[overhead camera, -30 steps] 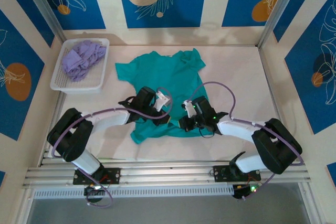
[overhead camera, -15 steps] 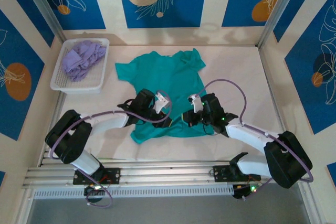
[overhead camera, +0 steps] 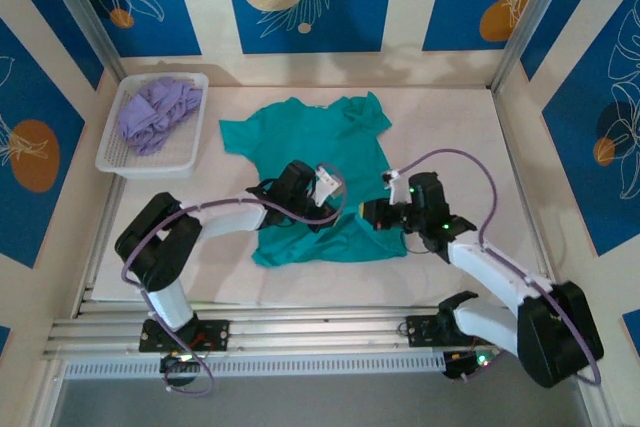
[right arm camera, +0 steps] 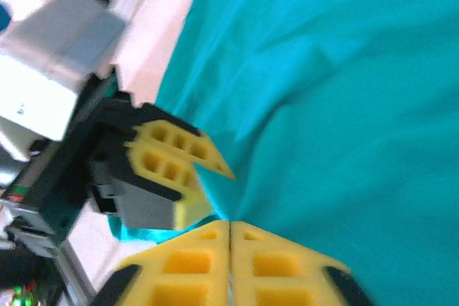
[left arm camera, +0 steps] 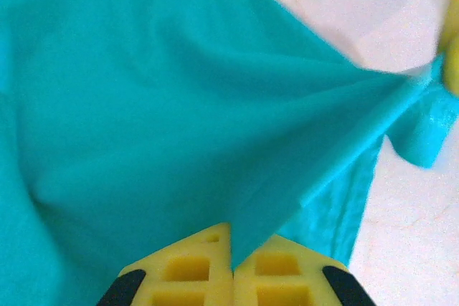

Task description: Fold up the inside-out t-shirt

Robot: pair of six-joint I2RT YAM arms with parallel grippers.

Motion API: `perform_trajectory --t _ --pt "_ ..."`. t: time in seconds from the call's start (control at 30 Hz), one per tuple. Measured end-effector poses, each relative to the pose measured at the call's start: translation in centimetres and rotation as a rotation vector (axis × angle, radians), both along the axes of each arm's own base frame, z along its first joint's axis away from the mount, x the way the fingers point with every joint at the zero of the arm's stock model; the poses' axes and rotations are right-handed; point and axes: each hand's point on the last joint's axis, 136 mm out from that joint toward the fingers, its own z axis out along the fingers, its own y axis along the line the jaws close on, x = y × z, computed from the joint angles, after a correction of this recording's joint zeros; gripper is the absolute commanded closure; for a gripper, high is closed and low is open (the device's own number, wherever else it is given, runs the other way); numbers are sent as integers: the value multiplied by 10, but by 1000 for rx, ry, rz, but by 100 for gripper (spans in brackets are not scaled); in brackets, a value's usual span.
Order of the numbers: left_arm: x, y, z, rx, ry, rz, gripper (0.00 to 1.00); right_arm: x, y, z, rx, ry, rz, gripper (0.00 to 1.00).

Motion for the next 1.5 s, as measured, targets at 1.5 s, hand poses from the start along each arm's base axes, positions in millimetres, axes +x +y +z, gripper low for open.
perform_trajectory --t 1.5 --pt "-32 -2 236 -336 72 -75 100 120 83 -77 -792 -563 -106 46"
